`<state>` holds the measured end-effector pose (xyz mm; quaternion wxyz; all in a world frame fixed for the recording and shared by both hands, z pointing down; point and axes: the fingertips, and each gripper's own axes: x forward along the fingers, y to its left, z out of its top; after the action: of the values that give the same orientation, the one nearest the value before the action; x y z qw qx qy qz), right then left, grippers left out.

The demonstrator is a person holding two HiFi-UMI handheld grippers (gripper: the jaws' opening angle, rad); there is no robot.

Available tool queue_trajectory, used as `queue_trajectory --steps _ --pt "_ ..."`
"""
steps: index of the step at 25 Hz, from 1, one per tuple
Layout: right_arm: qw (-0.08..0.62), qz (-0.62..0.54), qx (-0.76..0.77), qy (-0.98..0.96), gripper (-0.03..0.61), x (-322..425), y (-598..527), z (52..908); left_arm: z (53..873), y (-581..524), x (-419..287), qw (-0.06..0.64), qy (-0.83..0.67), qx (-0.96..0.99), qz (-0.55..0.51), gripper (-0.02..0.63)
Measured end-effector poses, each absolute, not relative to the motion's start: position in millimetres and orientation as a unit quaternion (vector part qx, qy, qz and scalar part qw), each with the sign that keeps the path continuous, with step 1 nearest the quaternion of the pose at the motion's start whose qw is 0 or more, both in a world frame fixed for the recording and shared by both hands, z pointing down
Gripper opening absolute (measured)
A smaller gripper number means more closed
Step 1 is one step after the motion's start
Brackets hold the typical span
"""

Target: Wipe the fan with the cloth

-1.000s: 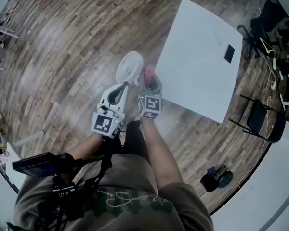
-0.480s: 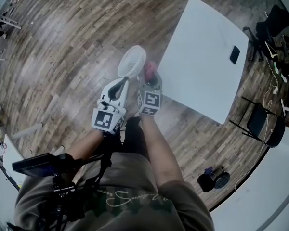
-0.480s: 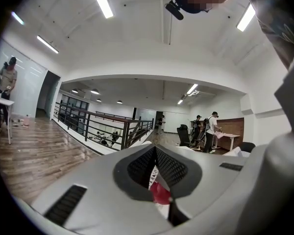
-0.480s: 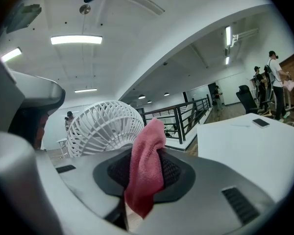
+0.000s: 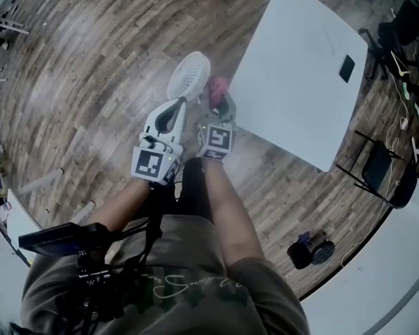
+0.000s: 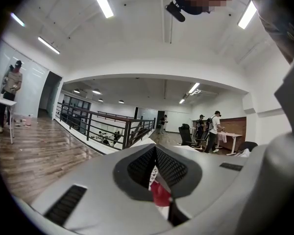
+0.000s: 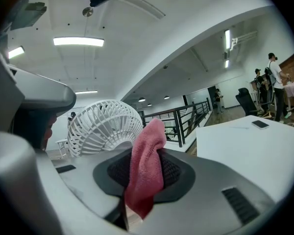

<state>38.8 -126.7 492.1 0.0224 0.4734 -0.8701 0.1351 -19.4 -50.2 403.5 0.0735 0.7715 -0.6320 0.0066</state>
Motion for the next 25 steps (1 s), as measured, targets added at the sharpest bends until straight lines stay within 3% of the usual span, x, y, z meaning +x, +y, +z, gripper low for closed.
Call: queue_trajectory --steps 25 --pt "0.013 0.12 0.48 -0.869 0.107 62 -122 513 433 -33 -14 0.095 -0.641 0.762 0.02 0.018"
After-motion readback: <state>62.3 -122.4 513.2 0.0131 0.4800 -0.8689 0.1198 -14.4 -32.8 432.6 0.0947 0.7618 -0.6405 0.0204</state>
